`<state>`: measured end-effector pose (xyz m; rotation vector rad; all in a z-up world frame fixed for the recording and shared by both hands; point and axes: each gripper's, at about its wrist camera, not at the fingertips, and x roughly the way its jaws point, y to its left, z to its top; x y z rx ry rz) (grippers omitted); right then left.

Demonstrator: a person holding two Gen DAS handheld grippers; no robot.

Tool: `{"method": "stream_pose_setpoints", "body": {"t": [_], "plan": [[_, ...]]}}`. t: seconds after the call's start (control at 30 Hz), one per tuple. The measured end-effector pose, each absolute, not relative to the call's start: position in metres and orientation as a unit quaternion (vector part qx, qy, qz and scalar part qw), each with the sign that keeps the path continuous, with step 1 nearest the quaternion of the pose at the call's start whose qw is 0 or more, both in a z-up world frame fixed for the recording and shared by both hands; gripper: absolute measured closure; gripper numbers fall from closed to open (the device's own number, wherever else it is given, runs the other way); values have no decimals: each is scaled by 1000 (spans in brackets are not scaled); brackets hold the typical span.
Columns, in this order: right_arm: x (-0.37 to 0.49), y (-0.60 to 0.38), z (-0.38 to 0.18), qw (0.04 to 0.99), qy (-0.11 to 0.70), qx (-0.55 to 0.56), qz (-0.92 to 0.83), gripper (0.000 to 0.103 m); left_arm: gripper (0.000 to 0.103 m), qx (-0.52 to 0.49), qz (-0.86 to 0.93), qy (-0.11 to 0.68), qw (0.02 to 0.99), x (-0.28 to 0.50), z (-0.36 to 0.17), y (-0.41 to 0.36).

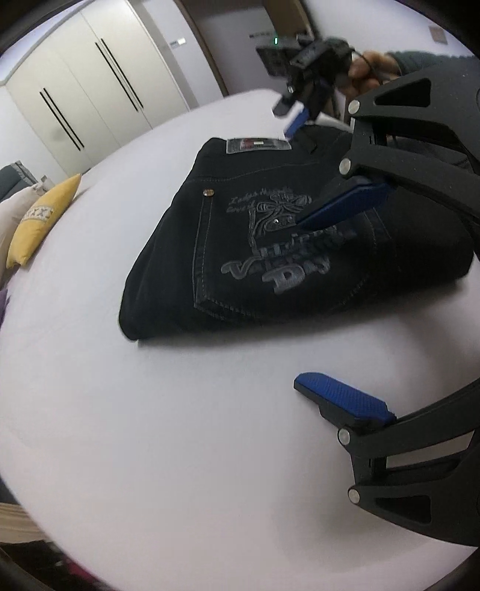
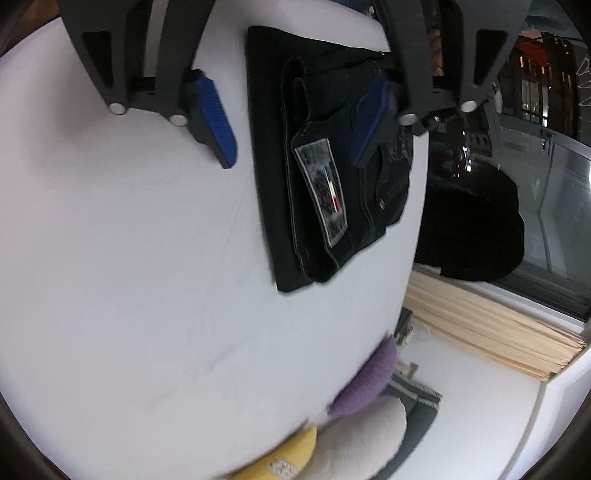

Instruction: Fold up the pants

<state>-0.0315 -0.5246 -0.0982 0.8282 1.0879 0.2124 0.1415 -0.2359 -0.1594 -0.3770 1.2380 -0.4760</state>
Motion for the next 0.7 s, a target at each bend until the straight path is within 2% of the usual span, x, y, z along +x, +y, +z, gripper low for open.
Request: {"method": "stream_pose_setpoints", "body": {"t": [0.1,0.33,0.37,0.4,0.53,0.67,0.7], "plan": [[-21,-516,-109,759,509,390,109,30,16,-179,-233,578,761,148,-168,-241],[-3,-511,-115,747,522,391,125,29,18,-133,-252,588,757,156,-166,-270],[1,-506,-115,747,528,384,129,29,23,-124,-256,589,756,156,-166,-277],[6,-502,-115,746,533,376,134,28,34,-122,-261,592,753,156,-165,-280],[14,-494,-118,744,538,370,142,31,45,-117,-263,599,747,159,-163,-290],[15,-489,-121,749,546,353,126,56,55,-116,-262,599,747,159,-161,-290],[14,-487,-119,754,546,346,122,58,60,-115,-263,596,749,157,-160,-290]]}}
